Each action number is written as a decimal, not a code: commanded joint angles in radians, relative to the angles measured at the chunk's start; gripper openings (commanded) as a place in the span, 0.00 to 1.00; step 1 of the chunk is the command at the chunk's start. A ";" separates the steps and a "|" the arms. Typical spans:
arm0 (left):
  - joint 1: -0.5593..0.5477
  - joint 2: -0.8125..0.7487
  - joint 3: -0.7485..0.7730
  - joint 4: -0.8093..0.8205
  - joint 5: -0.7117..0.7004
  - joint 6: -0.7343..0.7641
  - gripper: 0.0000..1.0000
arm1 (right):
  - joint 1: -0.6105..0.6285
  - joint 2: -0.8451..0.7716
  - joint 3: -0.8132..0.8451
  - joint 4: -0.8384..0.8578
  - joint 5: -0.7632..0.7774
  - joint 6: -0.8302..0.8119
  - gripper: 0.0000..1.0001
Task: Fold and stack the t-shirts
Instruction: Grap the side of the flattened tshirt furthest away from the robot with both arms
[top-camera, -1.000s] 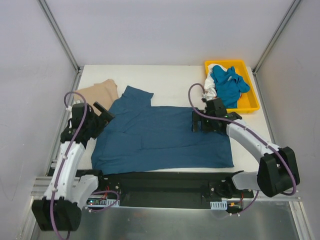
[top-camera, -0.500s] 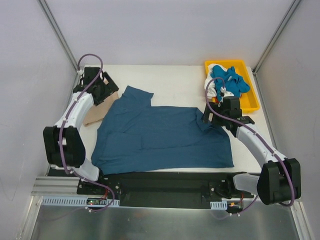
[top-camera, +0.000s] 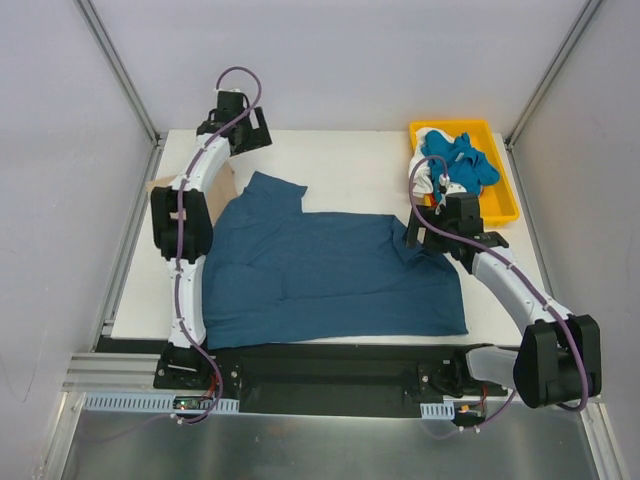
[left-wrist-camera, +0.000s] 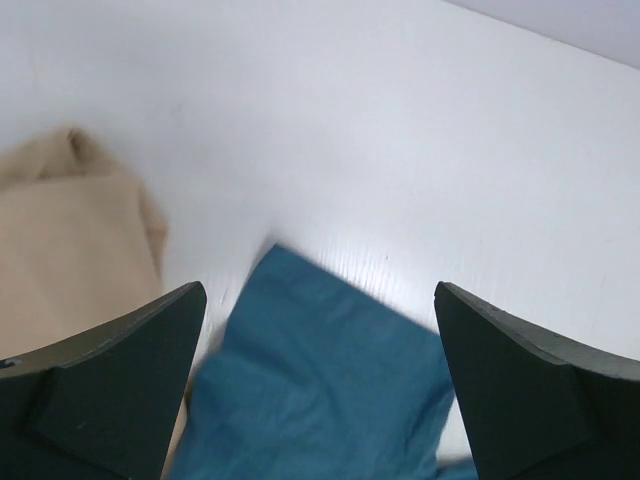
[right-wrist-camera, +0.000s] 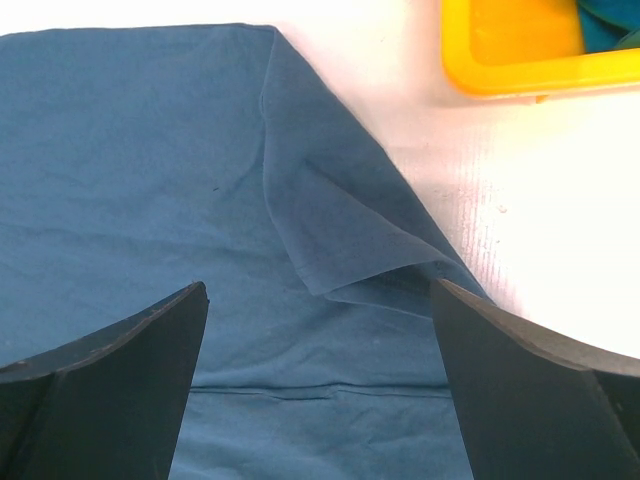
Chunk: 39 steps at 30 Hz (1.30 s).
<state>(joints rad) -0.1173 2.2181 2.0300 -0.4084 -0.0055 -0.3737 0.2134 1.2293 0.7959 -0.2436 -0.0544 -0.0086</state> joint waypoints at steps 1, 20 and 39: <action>-0.053 0.168 0.238 -0.018 -0.081 0.140 0.99 | -0.005 0.006 0.017 0.003 -0.018 -0.017 0.97; -0.059 0.272 0.188 -0.069 -0.116 0.142 0.99 | -0.005 0.016 0.031 -0.071 0.030 -0.028 0.97; -0.076 0.238 0.139 -0.153 -0.030 0.151 0.28 | -0.005 -0.005 0.022 -0.068 0.007 -0.024 0.97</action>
<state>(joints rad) -0.1692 2.5107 2.1975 -0.4759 -0.1097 -0.2333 0.2127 1.2427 0.7963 -0.3046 -0.0360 -0.0200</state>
